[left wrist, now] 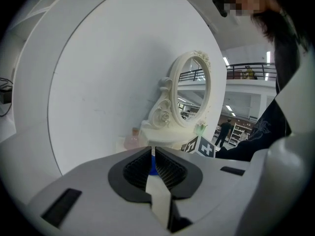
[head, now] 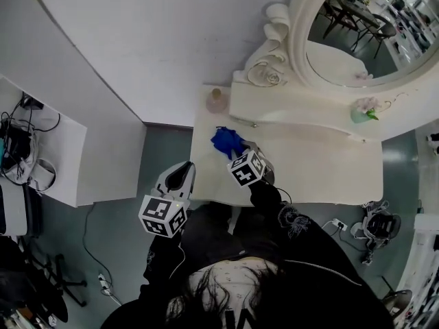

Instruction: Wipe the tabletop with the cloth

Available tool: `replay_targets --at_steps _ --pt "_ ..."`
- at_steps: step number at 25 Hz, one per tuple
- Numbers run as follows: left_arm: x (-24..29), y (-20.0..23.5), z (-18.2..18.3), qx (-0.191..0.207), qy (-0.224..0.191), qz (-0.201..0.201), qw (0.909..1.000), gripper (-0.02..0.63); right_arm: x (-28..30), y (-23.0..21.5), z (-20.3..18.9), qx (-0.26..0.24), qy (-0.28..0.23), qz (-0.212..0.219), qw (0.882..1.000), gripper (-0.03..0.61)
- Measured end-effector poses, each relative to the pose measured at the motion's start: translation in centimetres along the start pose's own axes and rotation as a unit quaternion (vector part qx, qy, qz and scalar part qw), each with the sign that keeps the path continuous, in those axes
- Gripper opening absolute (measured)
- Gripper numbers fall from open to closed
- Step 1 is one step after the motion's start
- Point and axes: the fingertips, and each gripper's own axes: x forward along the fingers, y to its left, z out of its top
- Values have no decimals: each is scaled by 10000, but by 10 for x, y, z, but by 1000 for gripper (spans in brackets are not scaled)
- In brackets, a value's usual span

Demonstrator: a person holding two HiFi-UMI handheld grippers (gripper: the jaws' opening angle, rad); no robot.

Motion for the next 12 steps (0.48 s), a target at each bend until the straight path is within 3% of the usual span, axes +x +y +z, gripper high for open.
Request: replay_targets --at_steps 12 --pt "82 -130 -6 257 287 -522 9979 3 -53 -117 -95 591 7 -311 9978 84"
